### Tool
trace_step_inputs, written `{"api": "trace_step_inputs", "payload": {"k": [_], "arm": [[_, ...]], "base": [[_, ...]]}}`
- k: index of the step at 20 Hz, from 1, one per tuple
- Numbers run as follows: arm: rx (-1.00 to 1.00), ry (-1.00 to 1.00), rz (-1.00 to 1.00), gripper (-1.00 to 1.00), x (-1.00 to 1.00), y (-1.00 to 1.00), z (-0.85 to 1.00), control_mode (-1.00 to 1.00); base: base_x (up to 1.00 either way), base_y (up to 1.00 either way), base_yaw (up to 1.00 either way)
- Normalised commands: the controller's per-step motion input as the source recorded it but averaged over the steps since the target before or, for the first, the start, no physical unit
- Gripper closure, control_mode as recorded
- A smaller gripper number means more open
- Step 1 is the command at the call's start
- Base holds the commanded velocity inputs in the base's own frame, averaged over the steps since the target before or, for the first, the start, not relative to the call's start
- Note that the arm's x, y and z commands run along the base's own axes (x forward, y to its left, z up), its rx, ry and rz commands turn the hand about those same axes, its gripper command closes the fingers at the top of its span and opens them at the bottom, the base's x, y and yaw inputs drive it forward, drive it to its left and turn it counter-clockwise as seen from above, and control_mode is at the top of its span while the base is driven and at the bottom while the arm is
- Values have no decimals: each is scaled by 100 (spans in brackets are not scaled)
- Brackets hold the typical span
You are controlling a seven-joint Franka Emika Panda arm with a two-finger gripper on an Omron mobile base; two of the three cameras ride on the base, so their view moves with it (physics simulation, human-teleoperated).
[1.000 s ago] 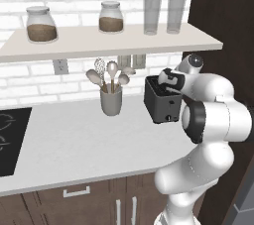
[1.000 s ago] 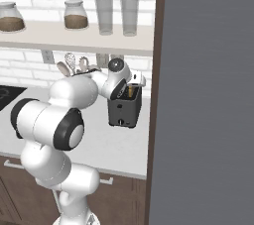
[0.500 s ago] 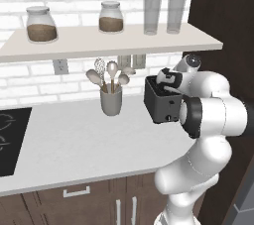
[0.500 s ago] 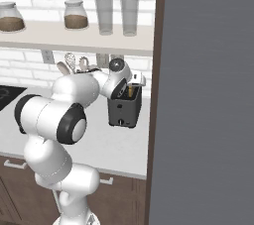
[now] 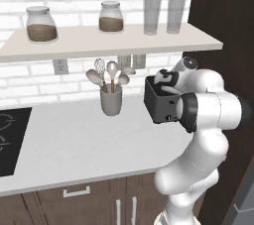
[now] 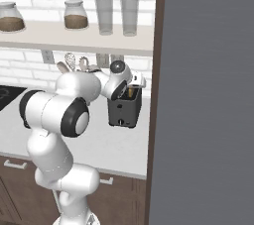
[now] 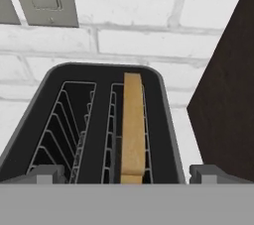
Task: Start the toaster. Once the lever pops up, take the bread to the plate on the dining counter.
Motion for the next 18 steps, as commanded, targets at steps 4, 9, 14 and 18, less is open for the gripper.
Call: {"api": "trace_step_inputs", "payload": {"k": [4,9,14,18], "arm": [[0,0,0,-100,12,0,-14,-100],[0,0,0,-100,13,0,-15,-100],[0,0,0,-100,11,0,-14,-100],[0,0,0,-100,12,0,-12,-100]], "base": [[0,0,0],[0,0,0],[0,0,0],[0,0,0]]}}
